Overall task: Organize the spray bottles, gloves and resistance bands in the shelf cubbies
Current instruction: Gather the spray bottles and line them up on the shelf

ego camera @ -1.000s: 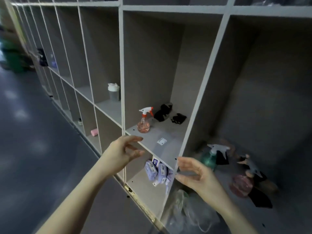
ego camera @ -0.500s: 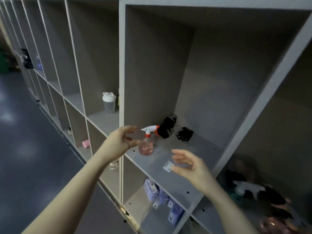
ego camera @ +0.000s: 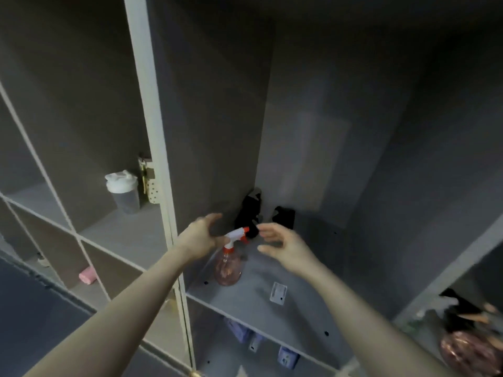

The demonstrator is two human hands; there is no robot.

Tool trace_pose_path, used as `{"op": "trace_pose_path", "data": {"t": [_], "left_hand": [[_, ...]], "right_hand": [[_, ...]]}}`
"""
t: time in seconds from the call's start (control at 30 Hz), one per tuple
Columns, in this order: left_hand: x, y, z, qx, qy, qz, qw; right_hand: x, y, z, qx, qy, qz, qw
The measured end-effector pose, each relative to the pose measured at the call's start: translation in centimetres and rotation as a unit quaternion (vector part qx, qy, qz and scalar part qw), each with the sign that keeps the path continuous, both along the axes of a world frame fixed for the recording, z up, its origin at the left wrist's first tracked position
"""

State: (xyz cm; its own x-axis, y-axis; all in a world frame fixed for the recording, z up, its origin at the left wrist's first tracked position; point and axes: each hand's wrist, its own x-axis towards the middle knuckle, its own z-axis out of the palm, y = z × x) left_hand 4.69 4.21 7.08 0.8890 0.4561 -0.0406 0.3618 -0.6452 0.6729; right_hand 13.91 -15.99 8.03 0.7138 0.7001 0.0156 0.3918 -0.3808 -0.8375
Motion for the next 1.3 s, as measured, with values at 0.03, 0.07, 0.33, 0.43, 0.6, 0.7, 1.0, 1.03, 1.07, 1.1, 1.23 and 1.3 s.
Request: {"op": "trace_pose_path", "data": {"t": [0.03,0.07,0.33,0.43,0.6,0.7,1.0,1.03,1.07,1.1,1.23,1.3], "left_hand": [[0.7,0.6,-0.6,0.006,0.022,-0.015,1.0],[1.5,1.1,-1.2,0.012,0.039,-0.029,0.999],[5.9,2.4,-5.6,0.083,0.106,-0.1,0.986],[6.3,1.8,-5.8,0.126,0.068,-0.085,0.986],[8.9,-0.5,-4.6,0.092,0.097,-0.092,0.987],[10.5,-3.4,-4.0,-0.168,0.128,-0.081,0.974],[16.5,-11.2,-5.6,-0.521,0.211,-0.078,0.823],[17.1,-11.9,-5.7,-0.525,0.223,-0.077,0.817],[17.6,-12.6,-5.7,-0.524,0.232,-0.079,0.816],[18.1,-13.2,-5.6,-0.515,0.237,-0.08,0.82],[20.2,-14.5,-5.8,-0.518,0.204,-0.071,0.828],[21.3,-14.9,-5.7,-0.534,0.183,-0.085,0.821]], "right_hand": [[0.4,1.5,-0.5,-0.013,-0.011,-0.005,1.0],[0.9,3.0,-1.1,-0.03,-0.027,-0.011,0.999],[3.7,9.0,-5.1,-0.238,-0.125,0.009,0.963],[3.0,8.3,-5.4,-0.243,-0.174,-0.03,0.954],[3.0,4.5,-5.0,-0.209,-0.149,-0.152,0.955],[3.3,2.3,-4.5,-0.172,-0.13,-0.241,0.946],[5.4,-2.3,-5.4,-0.098,-0.007,-0.414,0.905],[5.6,-2.8,-5.5,-0.084,0.008,-0.427,0.901],[5.9,-3.2,-5.6,-0.072,0.018,-0.43,0.9],[6.2,-3.5,-5.7,-0.061,0.026,-0.427,0.902],[7.7,-4.3,-6.0,-0.001,0.081,-0.42,0.904],[8.6,-4.8,-6.1,0.046,0.106,-0.433,0.894]]}}
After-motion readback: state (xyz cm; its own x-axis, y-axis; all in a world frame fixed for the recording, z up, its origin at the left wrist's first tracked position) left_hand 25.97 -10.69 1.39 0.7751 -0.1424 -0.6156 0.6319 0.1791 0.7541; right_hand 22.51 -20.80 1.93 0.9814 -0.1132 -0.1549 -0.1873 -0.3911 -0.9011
